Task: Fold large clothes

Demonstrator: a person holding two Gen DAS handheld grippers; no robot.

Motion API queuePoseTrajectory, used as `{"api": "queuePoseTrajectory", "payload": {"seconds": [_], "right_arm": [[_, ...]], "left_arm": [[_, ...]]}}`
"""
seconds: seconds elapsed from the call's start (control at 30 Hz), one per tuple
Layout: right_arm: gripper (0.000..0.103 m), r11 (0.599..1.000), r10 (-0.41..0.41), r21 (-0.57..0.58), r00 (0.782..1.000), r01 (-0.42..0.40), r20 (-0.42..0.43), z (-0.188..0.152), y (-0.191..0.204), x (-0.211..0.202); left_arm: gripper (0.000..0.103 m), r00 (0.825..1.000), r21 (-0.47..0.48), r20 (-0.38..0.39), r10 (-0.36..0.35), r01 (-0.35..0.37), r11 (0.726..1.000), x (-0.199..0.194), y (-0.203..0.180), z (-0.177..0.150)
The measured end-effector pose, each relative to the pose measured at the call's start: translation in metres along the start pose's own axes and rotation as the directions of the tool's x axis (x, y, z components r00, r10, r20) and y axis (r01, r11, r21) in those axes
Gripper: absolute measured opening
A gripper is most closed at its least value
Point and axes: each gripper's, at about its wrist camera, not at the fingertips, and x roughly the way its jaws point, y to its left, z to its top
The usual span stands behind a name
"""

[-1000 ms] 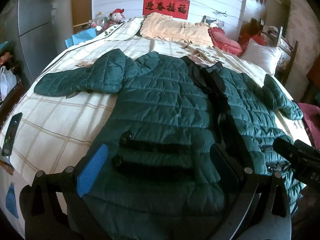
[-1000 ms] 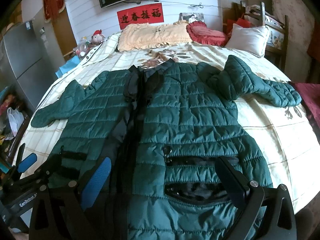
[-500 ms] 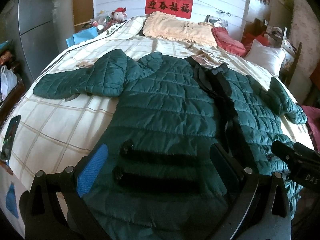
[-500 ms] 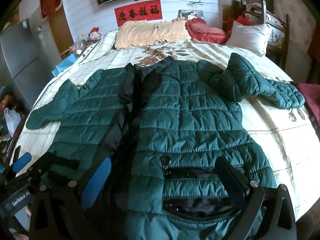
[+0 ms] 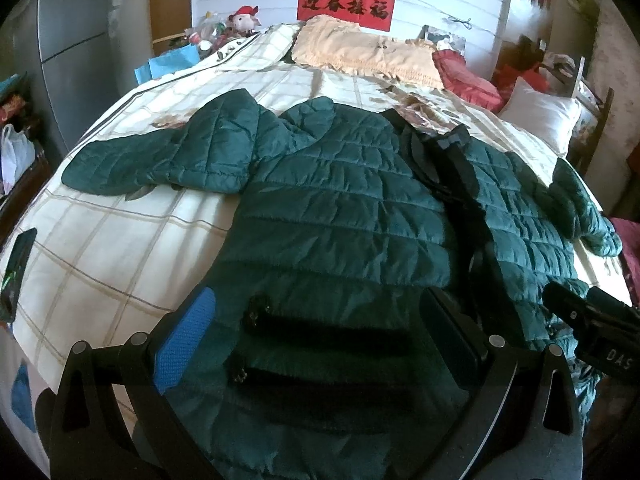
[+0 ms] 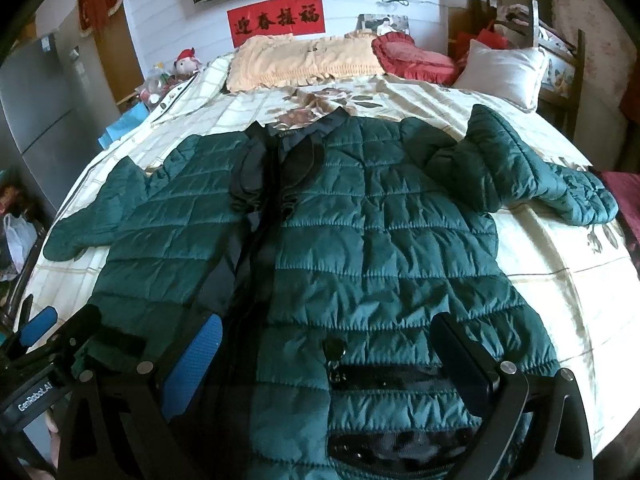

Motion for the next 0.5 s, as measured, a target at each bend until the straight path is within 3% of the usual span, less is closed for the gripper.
{"api": "queuePoseTrajectory", "payload": {"seconds": [0.5], "right_arm": [[0.103,0.999,0.021,-0.033,1.0,-0.021,-0.013,0.01,0.012,0.017]], "left_arm": [[0.102,0.998,-0.086,-0.043,0.04,-0.044,0.995,0.025,0.043,0.021]]}}
